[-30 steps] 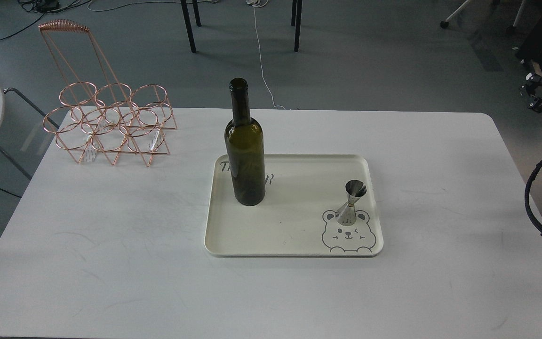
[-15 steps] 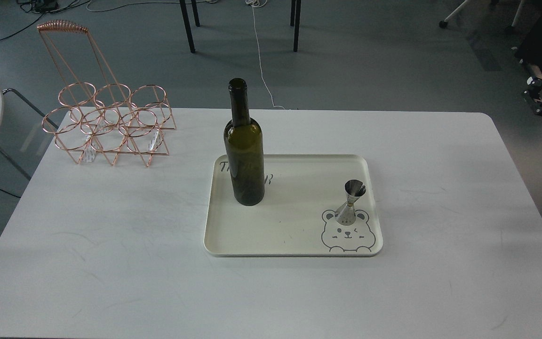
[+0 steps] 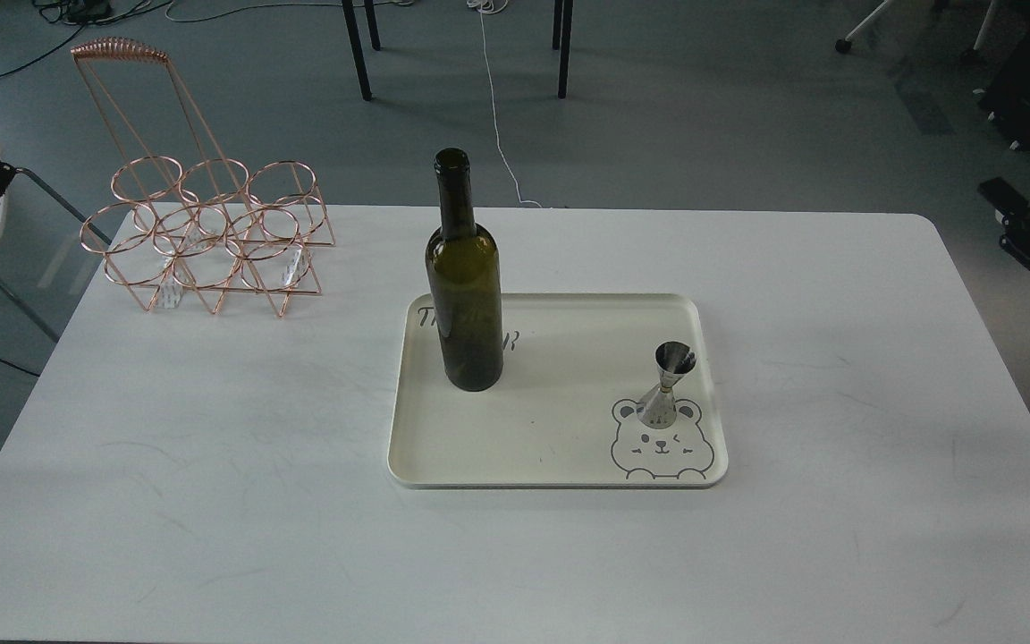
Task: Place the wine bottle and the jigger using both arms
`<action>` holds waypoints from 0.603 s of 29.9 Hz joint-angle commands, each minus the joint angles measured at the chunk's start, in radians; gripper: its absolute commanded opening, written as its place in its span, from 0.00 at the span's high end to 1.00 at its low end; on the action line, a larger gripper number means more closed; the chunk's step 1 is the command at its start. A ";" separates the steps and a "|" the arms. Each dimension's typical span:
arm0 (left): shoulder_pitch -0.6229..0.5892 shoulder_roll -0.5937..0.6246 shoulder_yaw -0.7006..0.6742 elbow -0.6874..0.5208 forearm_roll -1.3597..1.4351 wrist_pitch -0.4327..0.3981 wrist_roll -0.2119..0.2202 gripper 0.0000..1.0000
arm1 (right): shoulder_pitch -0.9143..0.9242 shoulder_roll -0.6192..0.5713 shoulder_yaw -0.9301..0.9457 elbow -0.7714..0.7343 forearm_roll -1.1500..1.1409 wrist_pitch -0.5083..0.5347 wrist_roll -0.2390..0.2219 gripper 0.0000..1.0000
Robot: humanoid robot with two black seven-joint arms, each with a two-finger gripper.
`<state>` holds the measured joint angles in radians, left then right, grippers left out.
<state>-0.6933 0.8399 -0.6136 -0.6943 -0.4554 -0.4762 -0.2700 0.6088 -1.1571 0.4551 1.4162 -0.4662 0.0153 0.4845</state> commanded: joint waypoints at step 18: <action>0.002 0.010 0.000 -0.001 0.000 -0.005 -0.001 0.01 | -0.034 0.351 -0.297 -0.166 -1.117 -0.436 0.004 0.02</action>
<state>-0.6919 0.8560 -0.6137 -0.6949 -0.4557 -0.4818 -0.2717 0.5629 -0.9068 0.1837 1.3341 -1.5093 -0.4140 0.4886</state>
